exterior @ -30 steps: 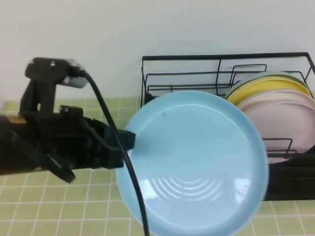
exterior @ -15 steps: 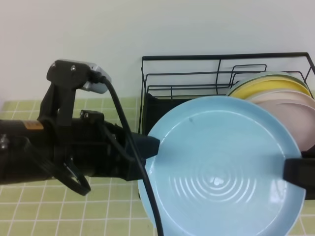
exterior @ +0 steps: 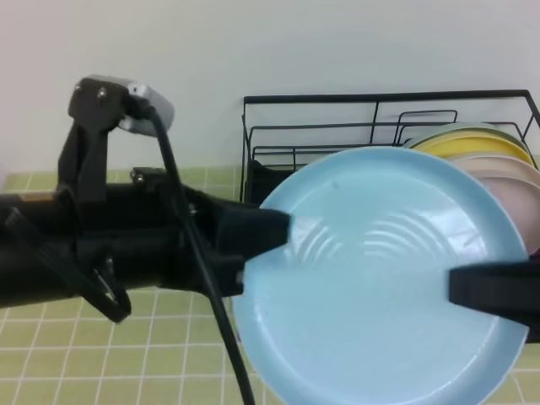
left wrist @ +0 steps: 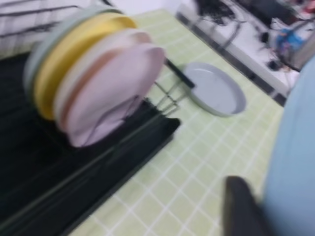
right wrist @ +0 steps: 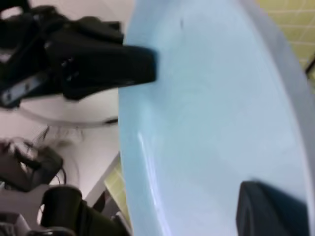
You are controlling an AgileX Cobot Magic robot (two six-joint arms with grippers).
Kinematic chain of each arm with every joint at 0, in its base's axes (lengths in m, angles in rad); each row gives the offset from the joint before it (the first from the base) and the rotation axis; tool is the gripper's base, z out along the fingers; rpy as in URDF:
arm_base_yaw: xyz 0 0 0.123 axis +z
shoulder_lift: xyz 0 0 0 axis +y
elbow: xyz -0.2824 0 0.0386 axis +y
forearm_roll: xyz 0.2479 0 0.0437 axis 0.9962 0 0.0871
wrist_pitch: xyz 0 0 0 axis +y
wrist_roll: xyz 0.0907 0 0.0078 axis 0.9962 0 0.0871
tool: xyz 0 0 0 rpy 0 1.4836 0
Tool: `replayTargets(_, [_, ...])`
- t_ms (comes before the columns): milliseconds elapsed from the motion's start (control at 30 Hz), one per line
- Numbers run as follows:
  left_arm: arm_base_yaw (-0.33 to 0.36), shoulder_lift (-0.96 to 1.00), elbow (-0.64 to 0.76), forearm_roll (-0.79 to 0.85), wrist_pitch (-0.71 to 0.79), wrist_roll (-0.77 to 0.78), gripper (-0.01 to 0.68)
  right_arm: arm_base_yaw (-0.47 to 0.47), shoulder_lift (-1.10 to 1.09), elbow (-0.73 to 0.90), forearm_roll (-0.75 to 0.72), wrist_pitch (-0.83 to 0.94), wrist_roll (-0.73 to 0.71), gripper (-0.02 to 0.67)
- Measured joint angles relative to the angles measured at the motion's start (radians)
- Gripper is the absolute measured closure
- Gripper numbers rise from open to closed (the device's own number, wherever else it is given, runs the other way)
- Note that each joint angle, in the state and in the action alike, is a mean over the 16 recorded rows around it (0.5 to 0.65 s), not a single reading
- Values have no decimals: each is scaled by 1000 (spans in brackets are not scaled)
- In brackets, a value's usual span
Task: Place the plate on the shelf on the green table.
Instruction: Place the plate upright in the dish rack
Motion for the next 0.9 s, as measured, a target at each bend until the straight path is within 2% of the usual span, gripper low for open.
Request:
replayTargets(100, [1,0,0,-42,13,27,371,0,14,-13,-15,-14,-57,652])
replayTargets(233, [2,0,0,-73,26,35,260,0,21,-47,-85,-62,-112,652])
replayTargets(333, [2,-1,0,-78,34,33,207,0,21,-86,-174,-112,-135,652])
replayTargets(400, [2,-3,0,-77,38,32,196,0,21,-118,-249,-148,-144,652])
replayTargets(500, [2,-7,0,-75,44,31,210,0,20,-169,-379,-201,-159,652])
replayTargets(633, [2,-12,0,-66,46,31,269,0,22,-230,-551,-265,-216,652])
replayTargets(900, [2,-20,0,-8,36,33,480,0,61,-298,-777,-367,-442,652])
